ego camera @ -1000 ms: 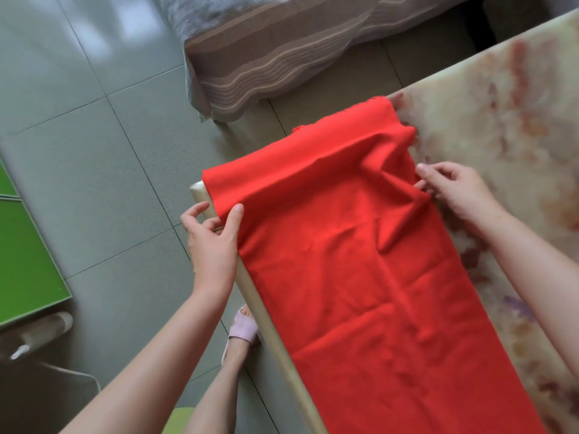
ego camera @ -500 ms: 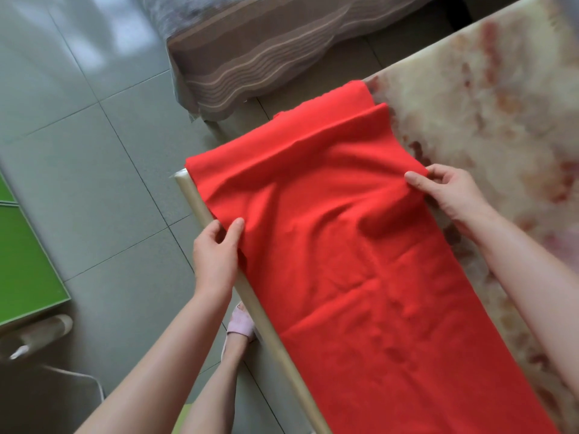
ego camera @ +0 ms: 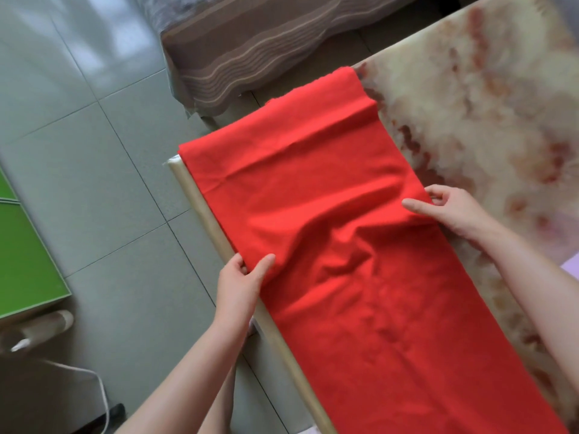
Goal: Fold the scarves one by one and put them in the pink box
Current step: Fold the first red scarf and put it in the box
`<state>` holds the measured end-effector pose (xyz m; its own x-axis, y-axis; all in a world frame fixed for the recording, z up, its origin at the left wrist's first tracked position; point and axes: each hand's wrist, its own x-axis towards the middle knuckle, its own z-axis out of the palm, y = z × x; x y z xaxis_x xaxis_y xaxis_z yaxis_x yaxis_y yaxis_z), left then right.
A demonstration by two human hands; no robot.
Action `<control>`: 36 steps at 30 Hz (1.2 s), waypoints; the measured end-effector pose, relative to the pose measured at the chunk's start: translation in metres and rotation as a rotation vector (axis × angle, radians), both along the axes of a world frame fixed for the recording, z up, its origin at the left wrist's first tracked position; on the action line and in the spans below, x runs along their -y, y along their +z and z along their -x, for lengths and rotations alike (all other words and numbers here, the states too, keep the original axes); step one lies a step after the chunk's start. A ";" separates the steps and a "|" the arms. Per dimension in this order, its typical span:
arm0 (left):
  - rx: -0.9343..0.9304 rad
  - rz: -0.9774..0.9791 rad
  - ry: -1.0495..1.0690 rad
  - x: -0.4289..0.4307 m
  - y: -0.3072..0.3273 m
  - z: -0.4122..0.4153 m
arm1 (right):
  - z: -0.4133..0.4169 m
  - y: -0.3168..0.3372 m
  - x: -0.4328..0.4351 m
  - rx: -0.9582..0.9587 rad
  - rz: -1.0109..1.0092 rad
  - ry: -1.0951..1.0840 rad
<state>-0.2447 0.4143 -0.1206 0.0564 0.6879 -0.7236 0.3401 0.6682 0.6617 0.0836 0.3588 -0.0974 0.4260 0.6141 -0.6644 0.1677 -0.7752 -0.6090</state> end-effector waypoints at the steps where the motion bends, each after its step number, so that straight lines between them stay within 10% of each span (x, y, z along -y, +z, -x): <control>1: -0.010 -0.037 0.003 0.005 0.002 0.000 | -0.003 -0.001 0.006 -0.043 -0.004 -0.020; 36: -0.048 0.089 -0.146 0.168 0.000 0.002 | -0.012 0.002 0.171 0.088 -0.053 -0.159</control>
